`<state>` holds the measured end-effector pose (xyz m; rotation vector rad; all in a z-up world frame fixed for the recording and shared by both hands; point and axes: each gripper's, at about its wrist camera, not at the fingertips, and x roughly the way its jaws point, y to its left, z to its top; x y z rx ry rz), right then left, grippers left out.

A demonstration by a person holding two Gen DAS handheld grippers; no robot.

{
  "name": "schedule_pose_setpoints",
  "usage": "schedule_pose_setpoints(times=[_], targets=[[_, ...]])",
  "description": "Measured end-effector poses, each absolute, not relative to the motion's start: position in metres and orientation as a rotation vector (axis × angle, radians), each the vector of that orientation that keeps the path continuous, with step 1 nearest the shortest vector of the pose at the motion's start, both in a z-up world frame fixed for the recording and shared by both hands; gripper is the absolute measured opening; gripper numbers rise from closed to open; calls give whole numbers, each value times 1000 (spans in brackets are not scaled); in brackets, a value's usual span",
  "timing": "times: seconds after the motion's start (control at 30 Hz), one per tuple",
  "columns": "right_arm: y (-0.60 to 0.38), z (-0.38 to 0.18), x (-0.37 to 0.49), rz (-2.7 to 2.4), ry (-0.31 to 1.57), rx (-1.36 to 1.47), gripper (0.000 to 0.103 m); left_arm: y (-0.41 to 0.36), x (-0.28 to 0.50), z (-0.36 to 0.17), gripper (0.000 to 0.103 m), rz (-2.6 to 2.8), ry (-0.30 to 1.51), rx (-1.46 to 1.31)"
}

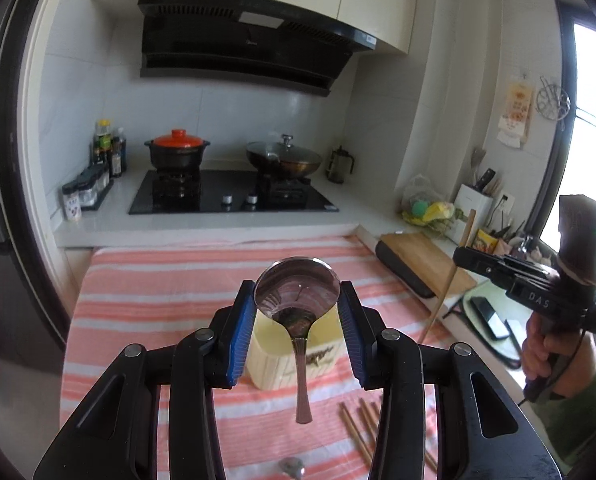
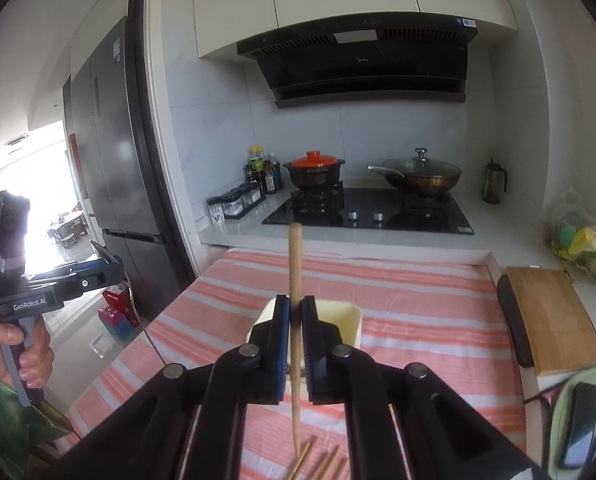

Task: Organize utensils
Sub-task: 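Lift and carry the spoon and chopstick over the cream basket with both tools, then open both tools to drop the spoon and chopstick into the basket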

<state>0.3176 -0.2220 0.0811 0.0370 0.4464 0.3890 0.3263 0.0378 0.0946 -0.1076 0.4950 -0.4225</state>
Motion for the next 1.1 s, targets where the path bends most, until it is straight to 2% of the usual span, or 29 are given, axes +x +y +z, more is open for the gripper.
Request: schedule_pose_setpoints(times=[0.13,0.27,0.6,0.77,0.8,0.87,1.0,1.1], targets=[[-206,102,369,382,357,25,6,24,379,111,41,-412,460,-127],[-193,91,423,378,337,16,6,9,434,95,41,-401,491,-160],[-195,-29,523,355,653,98,6,-28,522,-21,41,-366,758,-131],[-194,-57,541,350,745,111,7,-30,538,-49,42,-334,844,-147],[-193,-60,544,338,753,109,9,-30,538,-50,44,-325,847,-152],[-192,-59,544,306,759,101,10,-29,534,-45,62,-315,838,-157],[-200,-36,528,296,727,115,19,-17,500,-14,75,-331,772,-118],[-210,-7,491,313,670,98,22,-1,444,9,90,-323,705,-41]])
